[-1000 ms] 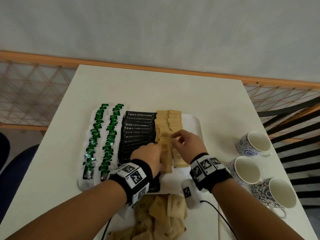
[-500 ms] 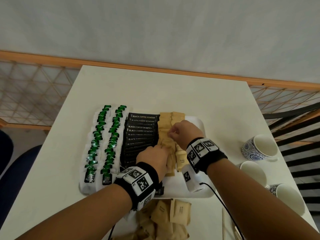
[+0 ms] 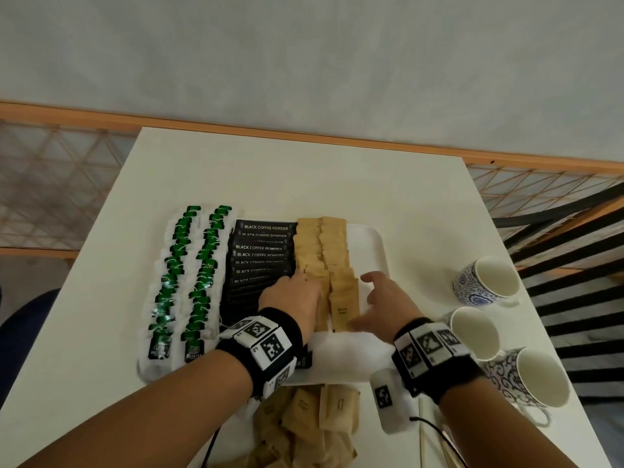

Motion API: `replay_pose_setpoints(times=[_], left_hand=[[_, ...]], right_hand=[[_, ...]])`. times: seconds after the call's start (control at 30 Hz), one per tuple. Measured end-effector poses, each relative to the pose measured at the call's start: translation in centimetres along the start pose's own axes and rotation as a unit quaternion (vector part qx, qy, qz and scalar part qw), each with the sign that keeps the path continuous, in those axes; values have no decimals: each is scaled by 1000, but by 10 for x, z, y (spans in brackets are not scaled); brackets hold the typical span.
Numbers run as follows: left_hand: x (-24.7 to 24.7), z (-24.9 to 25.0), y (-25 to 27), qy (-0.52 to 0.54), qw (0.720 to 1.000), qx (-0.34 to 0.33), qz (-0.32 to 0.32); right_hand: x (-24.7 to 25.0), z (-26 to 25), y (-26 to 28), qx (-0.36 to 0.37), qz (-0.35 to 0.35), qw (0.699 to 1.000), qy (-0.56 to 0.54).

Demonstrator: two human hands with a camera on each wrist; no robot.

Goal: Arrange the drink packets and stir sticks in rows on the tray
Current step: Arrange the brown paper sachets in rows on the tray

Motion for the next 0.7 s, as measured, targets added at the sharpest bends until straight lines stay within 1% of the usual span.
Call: replay_pose_setpoints(times=[0.17, 0.23, 0.3, 0.4, 0.5, 0.6, 0.7], left_hand=[[1, 3, -2, -8, 1000, -13, 3], [4, 4, -2, 17, 1000, -23, 14], [10, -2, 1, 68, 997, -22, 28], [25, -29, 7, 151, 987, 13, 44], [45, -73, 19, 197, 975, 66, 75], [53, -102, 33, 188, 975, 89, 78], [45, -103, 49, 162, 983, 76, 43]], right_hand=[[-10, -8, -12, 17, 24, 999, -40], [-13, -9, -16, 17, 23, 998, -54], [-14, -9, -17, 19, 23, 997, -65], [-13, -8, -16, 25, 25, 997, -72], [-11, -5, -12, 24, 28, 997, -71], [-9, -2, -2, 10, 26, 996, -88], [-3, -1, 15, 20, 53, 994, -88]])
Point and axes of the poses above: each hand's wrist, its own y-axis away from the middle knuckle, its own x-axis out of the back of the hand, z = x × y, the point moved 10 cm from there along -y, towards the middle knuckle, and after that the axes turned 5 degrees about -y, right-handed, at the moved point
